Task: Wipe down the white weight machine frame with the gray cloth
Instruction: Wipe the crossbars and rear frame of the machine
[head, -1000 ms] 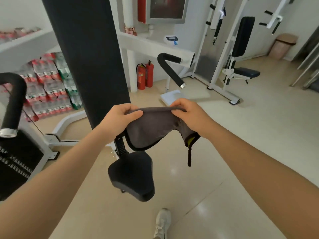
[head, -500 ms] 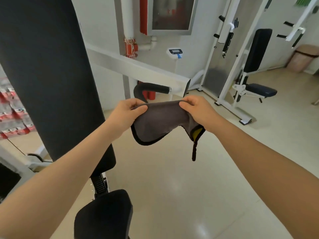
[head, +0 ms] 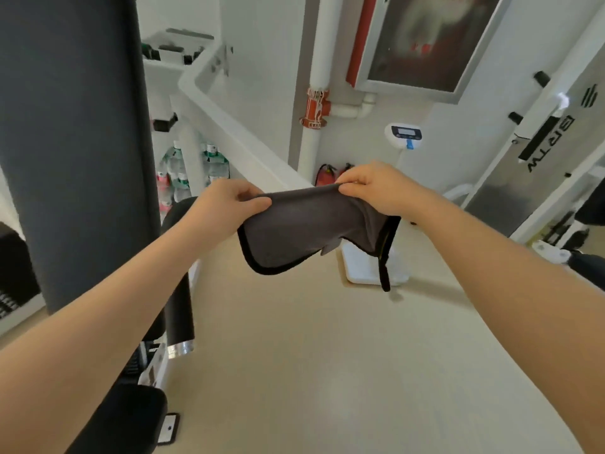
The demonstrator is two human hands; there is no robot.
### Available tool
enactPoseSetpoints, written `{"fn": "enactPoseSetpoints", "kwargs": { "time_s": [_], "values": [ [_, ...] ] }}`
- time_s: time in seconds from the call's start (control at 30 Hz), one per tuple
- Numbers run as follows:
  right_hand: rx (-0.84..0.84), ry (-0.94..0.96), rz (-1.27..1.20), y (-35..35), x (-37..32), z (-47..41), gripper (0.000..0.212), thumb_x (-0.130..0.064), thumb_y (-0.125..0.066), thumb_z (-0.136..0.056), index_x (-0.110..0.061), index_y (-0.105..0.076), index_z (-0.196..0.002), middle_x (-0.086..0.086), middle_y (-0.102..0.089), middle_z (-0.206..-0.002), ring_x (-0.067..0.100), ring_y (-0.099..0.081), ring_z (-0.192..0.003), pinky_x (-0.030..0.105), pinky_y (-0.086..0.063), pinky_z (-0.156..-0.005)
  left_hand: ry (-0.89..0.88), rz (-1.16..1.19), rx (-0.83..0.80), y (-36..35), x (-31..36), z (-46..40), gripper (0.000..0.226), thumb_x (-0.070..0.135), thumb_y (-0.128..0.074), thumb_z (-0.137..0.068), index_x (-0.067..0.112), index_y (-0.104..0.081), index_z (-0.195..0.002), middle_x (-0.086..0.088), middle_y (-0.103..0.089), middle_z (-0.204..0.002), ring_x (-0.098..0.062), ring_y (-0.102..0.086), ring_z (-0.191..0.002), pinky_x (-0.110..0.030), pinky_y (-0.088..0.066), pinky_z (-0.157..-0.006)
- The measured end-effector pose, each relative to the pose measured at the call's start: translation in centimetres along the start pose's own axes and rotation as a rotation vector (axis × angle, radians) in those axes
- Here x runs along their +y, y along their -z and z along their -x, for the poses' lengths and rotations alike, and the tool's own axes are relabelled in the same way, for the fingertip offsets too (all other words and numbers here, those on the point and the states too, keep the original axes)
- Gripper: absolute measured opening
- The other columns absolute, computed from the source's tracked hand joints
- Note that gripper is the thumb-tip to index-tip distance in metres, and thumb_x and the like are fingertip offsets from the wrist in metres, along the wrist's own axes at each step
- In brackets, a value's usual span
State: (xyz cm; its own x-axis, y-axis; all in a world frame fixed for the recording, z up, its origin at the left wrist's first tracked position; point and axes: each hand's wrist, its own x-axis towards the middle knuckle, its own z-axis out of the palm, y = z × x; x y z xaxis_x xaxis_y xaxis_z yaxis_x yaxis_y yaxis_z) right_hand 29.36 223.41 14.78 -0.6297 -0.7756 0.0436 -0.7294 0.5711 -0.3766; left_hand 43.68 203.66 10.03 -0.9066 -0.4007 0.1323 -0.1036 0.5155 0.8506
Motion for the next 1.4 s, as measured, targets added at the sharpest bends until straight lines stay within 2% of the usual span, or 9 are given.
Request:
{"fn": "enactPoseSetpoints", "kwargs": {
  "time_s": [0.23,0.4,0.57,0.77,0.87,0.97,1.17,1.3,1.4],
  "values": [
    [-0.051,0.171,-0.032,2.2,2.8,-7.2,0.017,-0.028,-0.054,-0.092,-0.02,-0.067,-0.099,-0.01,-0.059,-0.084,-0.002,-0.05,-0.073,0.012,-0.035,-0.063,0.15,-0.006,0.271,-2.2,0.8,-3.4,0.017,0.027,-0.051,-0.093,0.023,-0.066,-0.086,0.005,-0.065,-0.075,-0.008,-0.059,-0.063,-0.016,-0.043,-0.046],
    [-0.247,0.151,0.147,-0.7,5.9,-10.2,0.026,-0.031,-0.056,-0.092,-0.014,-0.063,-0.109,0.001,-0.059,-0.108,0.013,-0.05,-0.091,0.026,-0.038,-0.078,0.05,-0.611,0.027,-4.3,-0.6,-6.2,0.018,0.026,-0.045,-0.095,0.019,-0.061,-0.092,0.009,-0.051,-0.074,-0.012,-0.047,-0.07,-0.025,-0.034,-0.062],
    [-0.186,0.248,0.132,-2.1,7.5,-12.7,0.017,-0.031,-0.056,-0.091,-0.016,-0.06,-0.098,0.002,-0.062,-0.102,0.013,-0.051,-0.086,0.025,-0.038,-0.072,0.113,-0.734,0.076,-5.1,-1.7,-8.7,0.019,0.026,-0.042,-0.096,0.022,-0.05,-0.08,0.01,-0.045,-0.067,-0.013,-0.043,-0.067,-0.027,-0.035,-0.063],
    [-0.356,0.282,0.051,-3.5,9.1,-15.9,0.028,-0.032,-0.055,-0.092,-0.015,-0.047,-0.113,0.006,-0.053,-0.118,0.018,-0.05,-0.1,0.026,-0.04,-0.08,0.375,-0.804,0.158,-6.1,-1.9,-10.4,0.025,0.028,-0.045,-0.095,0.014,-0.054,-0.113,-0.009,-0.061,-0.107,-0.028,-0.056,-0.096,-0.036,-0.046,-0.078],
    [-0.236,0.661,-0.114,-3.0,8.7,-16.1,0.031,-0.018,-0.049,-0.095,-0.016,-0.05,-0.126,0.002,-0.044,-0.134,0.012,-0.037,-0.125,0.014,-0.023,-0.101,0.302,-0.764,0.306,-6.8,-1.1,-10.9,0.03,0.023,-0.048,-0.094,0.012,-0.051,-0.122,-0.008,-0.056,-0.119,-0.026,-0.053,-0.106,-0.035,-0.041,-0.085],
    [-0.356,1.033,-0.169,-3.1,8.4,-15.2,0.037,-0.021,-0.037,-0.095,-0.014,-0.055,-0.127,0.001,-0.047,-0.137,0.0,-0.031,-0.124,0.002,-0.012,-0.102,0.184,-0.677,0.509,-7.8,0.5,-10.7,0.026,0.016,-0.045,-0.094,0.009,-0.058,-0.115,-0.005,-0.059,-0.114,-0.02,-0.053,-0.101,-0.028,-0.039,-0.085],
    [-0.438,1.493,0.155,-5.3,9.6,-15.6,0.049,-0.034,-0.031,-0.1,-0.014,-0.03,-0.144,0.0,-0.028,-0.152,0.012,-0.012,-0.141,0.024,0.002,-0.115,0.324,-0.534,0.736,-12.0,3.9,-8.1,0.02,0.014,-0.051,-0.091,0.015,-0.062,-0.108,0.006,-0.06,-0.094,-0.006,-0.052,-0.079,-0.005,-0.038,-0.069],
    [-0.669,1.341,-0.141,-5.8,8.3,-18.4,0.044,-0.027,-0.024,-0.099,-0.016,-0.044,-0.137,-0.001,-0.04,-0.145,0.012,-0.025,-0.138,0.026,-0.007,-0.114,0.472,-0.515,0.878,-14.9,5.4,-6.4,0.018,0.014,-0.05,-0.091,0.013,-0.063,-0.105,0.001,-0.06,-0.092,-0.011,-0.055,-0.079,-0.009,-0.039,-0.07],
    [-0.566,1.191,-0.151,-5.9,7.6,-20.9,0.04,-0.02,-0.021,-0.103,-0.016,-0.05,-0.131,0.001,-0.033,-0.149,0.017,-0.017,-0.141,0.029,-0.002,-0.115,0.591,-0.458,0.875,-16.5,6.2,-5.8,0.013,0.019,-0.048,-0.092,0.019,-0.059,-0.098,0.005,-0.058,-0.087,-0.006,-0.054,-0.075,-0.01,-0.037,-0.065]
  ]
}}
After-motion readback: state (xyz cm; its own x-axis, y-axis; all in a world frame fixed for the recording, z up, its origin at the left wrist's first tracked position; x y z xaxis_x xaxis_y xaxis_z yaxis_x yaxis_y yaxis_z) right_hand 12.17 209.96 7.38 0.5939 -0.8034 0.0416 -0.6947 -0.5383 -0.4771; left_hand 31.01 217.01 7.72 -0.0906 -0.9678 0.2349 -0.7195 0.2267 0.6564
